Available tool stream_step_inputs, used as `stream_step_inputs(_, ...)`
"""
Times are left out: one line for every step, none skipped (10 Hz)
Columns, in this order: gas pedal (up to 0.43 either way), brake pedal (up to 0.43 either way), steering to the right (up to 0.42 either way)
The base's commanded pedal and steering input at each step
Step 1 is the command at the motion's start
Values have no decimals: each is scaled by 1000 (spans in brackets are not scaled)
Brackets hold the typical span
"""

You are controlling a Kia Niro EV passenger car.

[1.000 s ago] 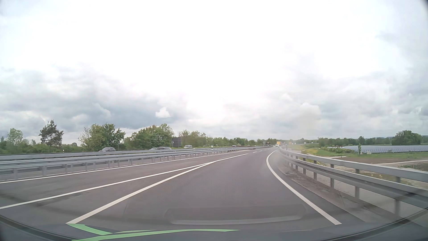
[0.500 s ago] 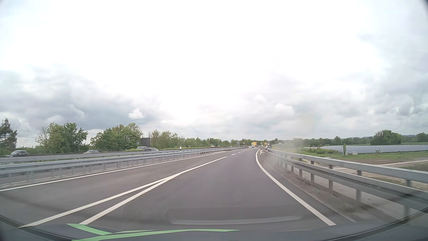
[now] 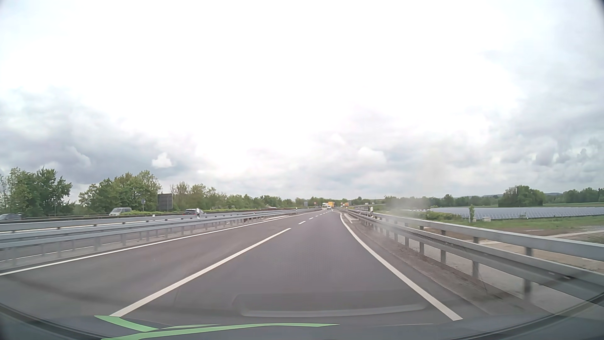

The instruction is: Follow the waypoints while adhering to traffic rules and regulations

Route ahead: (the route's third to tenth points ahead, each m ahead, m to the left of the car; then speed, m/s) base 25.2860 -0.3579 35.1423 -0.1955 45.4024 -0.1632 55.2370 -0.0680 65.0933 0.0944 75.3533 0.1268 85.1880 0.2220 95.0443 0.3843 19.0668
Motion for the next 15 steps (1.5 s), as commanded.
stream_step_inputs(409, 0, 35)
stream_step_inputs(409, 0, 30)
stream_step_inputs(409, 0, 23)
stream_step_inputs(409, 0, 12)
stream_step_inputs(409, 0, 8)
stream_step_inputs(398, 0, 8)
stream_step_inputs(398, 0, 8)
stream_step_inputs(398, 0, 7)
stream_step_inputs(398, 0, 4)
stream_step_inputs(398, 0, 2)
stream_step_inputs(398, 0, 1)
stream_step_inputs(398, 0, 1)
stream_step_inputs(398, 0, 1)
stream_step_inputs(390, 0, 1)
stream_step_inputs(390, 0, 0)
